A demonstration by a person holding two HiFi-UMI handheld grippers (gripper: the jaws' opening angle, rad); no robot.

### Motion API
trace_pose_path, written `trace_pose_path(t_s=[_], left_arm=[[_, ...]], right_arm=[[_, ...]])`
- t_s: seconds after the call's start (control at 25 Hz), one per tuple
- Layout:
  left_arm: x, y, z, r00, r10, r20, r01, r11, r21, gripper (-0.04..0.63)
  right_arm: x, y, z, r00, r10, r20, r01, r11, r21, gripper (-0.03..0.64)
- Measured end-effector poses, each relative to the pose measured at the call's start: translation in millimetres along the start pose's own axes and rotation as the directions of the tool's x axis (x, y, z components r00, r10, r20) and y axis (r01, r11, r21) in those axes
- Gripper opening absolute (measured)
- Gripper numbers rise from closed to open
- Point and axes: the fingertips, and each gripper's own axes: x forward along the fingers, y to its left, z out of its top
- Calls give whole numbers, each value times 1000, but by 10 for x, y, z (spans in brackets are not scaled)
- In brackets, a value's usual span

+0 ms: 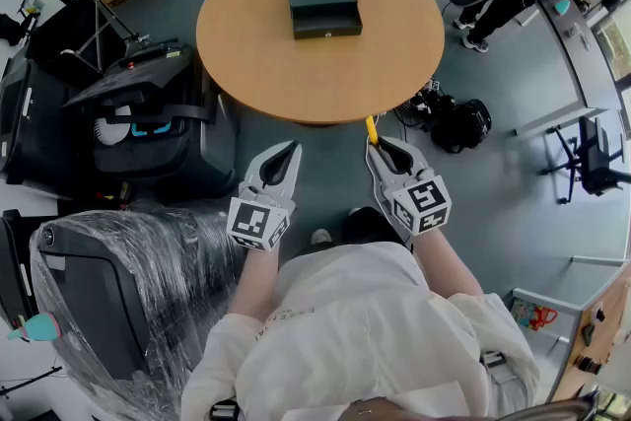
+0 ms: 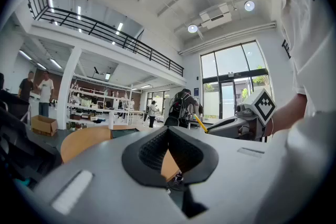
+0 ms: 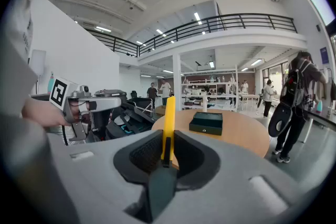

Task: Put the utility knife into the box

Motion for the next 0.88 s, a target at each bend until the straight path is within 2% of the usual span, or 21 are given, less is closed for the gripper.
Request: trace_pose_path(t_s=[0.24,0.52,0.88], left_arm=[[194,230,-91,1000,18,-13,-19,1000,-15,17],[804,638,-125,999,32,-39,-30,998,58,17],[1881,1406,-24,995,92,-46,-92,996,7,17]], right_arm=[[278,-196,-49,1000,12,-23,-12,1000,20,55],[1024,-721,31,997,61,-41,-59,997,40,55],[1980,-1598,384,991,119,-56,-117,992,42,55]])
